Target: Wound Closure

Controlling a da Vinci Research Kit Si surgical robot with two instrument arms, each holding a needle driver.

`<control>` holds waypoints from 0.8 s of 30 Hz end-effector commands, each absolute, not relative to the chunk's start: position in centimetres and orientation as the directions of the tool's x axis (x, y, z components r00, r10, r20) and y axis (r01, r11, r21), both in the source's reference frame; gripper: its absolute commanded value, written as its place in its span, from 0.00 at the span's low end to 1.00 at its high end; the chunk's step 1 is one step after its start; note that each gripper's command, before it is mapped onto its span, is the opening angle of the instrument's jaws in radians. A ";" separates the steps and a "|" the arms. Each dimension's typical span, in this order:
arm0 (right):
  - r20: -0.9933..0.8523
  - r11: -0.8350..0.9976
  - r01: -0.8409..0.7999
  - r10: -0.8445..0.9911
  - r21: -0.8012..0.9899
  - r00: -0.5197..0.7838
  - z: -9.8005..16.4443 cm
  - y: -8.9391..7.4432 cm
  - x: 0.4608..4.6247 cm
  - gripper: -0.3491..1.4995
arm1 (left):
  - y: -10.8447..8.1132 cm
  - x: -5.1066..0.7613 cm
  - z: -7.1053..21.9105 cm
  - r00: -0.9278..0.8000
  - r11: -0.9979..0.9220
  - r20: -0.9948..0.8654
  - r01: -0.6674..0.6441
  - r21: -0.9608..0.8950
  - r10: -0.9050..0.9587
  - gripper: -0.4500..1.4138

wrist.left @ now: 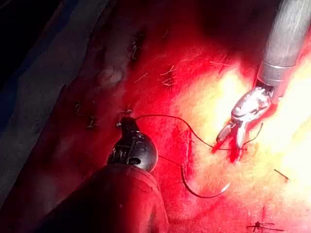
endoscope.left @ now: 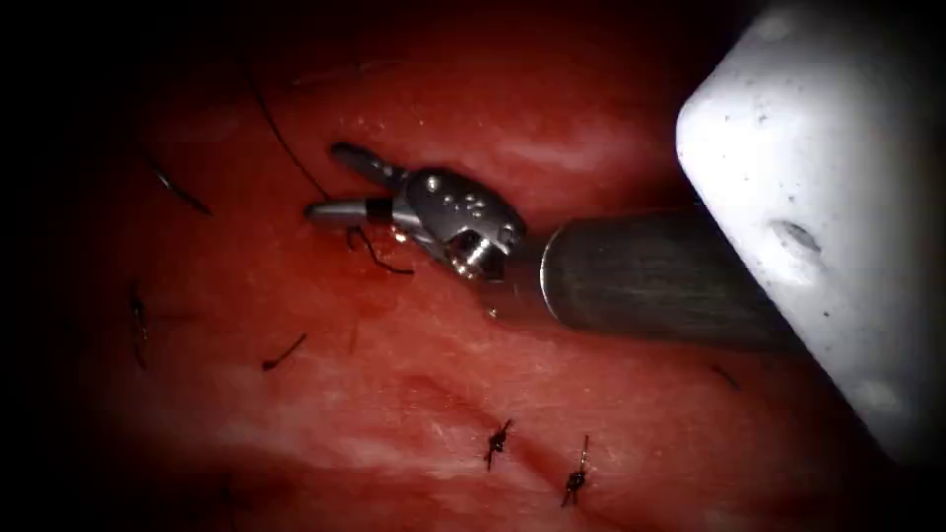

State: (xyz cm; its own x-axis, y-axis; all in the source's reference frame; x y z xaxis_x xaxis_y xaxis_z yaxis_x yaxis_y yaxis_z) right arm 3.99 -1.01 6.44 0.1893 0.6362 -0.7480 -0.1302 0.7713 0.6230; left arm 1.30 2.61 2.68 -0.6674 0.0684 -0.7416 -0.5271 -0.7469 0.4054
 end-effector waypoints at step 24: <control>-0.760 0.785 -0.113 0.618 0.608 0.202 6.7 -1.2 4.49 0.87 | 2.6 1.10 2.5 -0.655 -0.747 -0.754 -0.525 0.407 0.050 0.00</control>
